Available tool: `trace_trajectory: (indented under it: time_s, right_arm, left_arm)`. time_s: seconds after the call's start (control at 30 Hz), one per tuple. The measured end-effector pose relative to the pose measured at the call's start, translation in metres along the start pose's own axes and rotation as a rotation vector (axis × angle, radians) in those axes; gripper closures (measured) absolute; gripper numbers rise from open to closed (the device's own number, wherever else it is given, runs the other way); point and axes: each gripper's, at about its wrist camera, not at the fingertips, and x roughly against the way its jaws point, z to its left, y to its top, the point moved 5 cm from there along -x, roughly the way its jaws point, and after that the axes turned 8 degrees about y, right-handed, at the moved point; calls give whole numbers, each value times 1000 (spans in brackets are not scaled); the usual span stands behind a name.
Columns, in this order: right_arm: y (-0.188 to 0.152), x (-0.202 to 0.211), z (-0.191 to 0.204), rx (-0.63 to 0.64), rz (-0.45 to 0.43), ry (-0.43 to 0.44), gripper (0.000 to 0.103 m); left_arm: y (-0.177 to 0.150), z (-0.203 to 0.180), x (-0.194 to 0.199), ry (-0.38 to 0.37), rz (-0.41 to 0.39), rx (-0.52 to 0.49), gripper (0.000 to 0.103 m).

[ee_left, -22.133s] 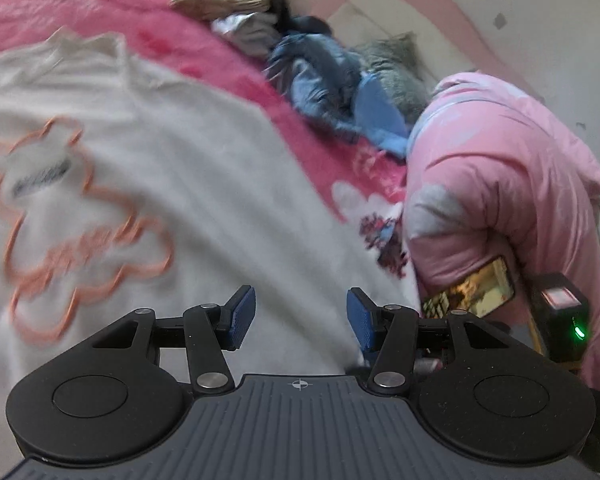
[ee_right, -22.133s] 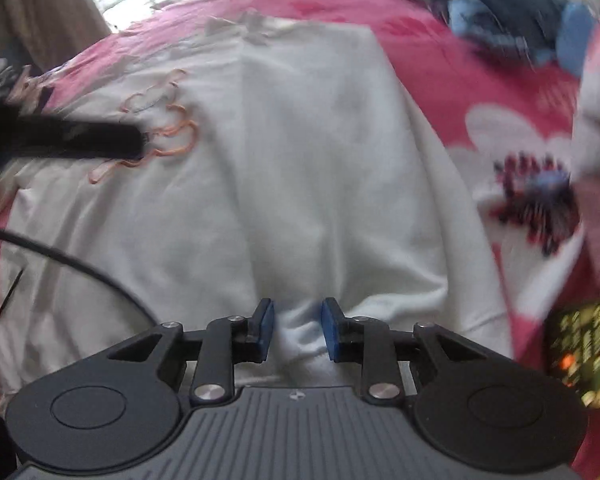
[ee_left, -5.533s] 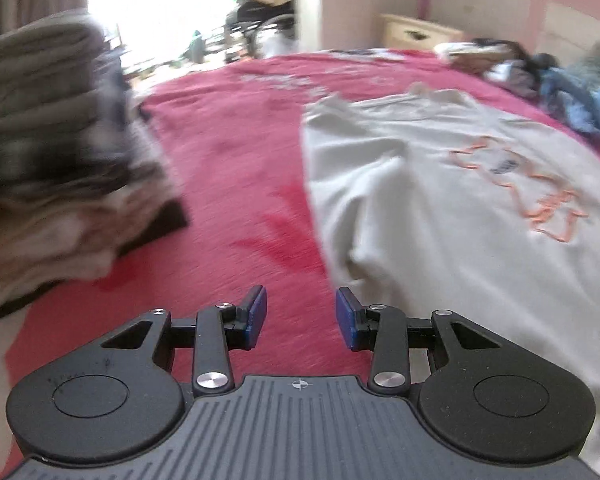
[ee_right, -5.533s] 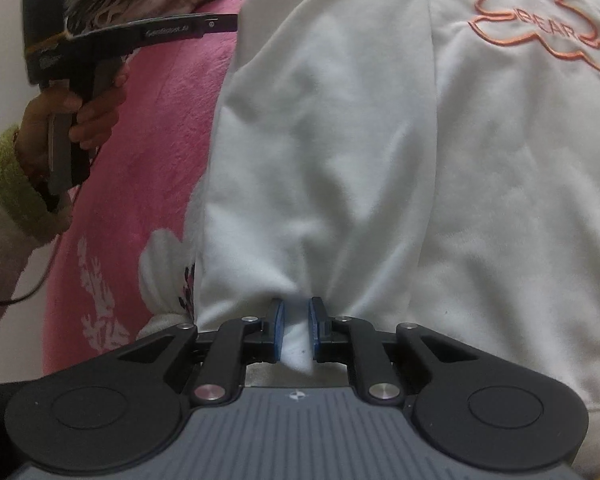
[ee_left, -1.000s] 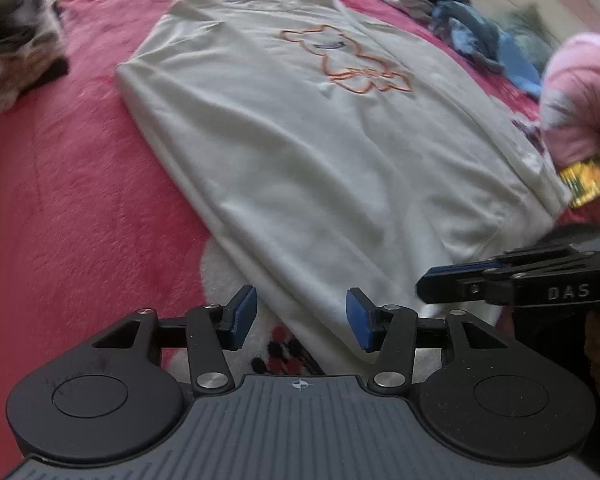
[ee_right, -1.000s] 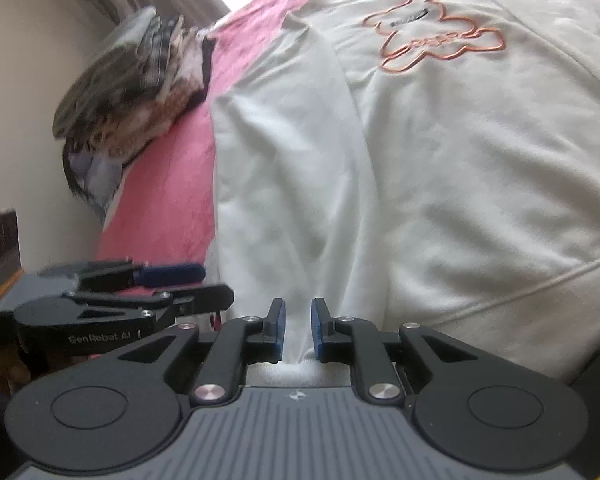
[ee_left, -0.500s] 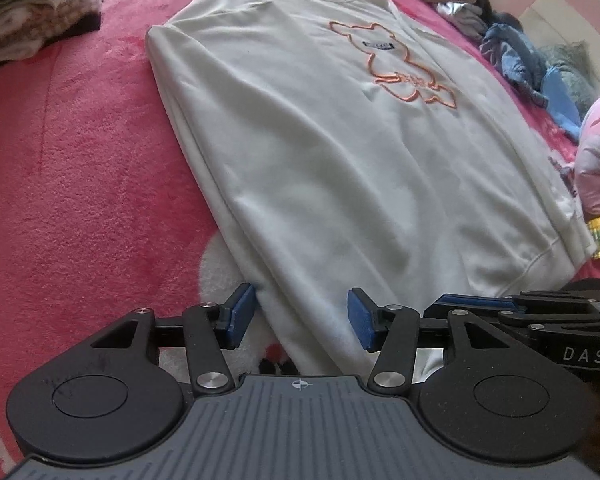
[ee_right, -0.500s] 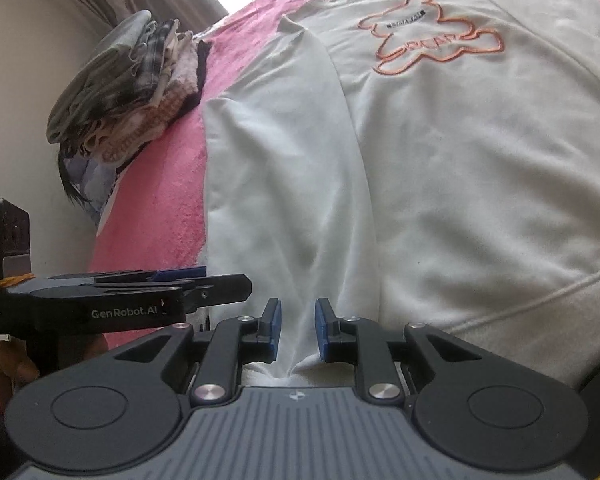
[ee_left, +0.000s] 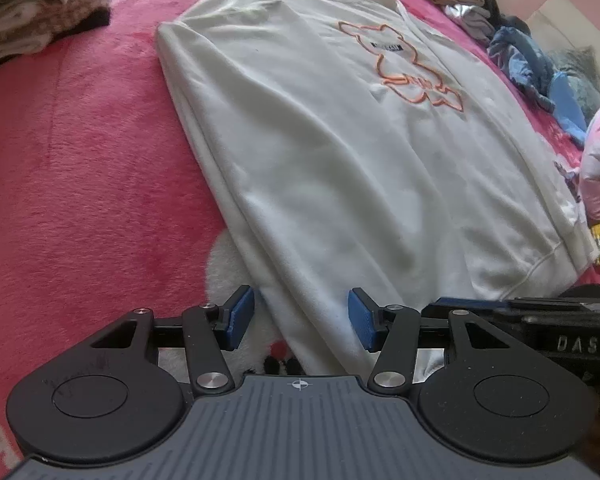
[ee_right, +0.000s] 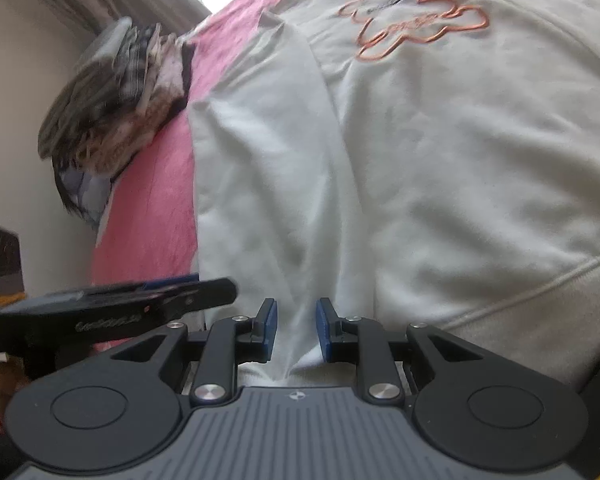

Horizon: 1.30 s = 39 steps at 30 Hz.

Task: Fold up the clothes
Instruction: 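Move both open grippers toward the sweatshirt collar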

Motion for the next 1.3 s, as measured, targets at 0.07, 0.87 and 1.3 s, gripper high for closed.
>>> trace_trajectory:
  time_s: [0.07, 0.87, 1.3]
  right_arm:
    - [6, 16, -4, -39, -68, 29, 77]
    - [274, 50, -49, 129, -233, -63, 73]
    - [436, -51, -78, 334, -151, -157, 53]
  left_arm:
    - [8, 4, 14, 4, -32, 0, 51]
    - [264, 3, -68, 150, -365, -97, 47]
    - [355, 18, -161, 117, -334, -93, 47]
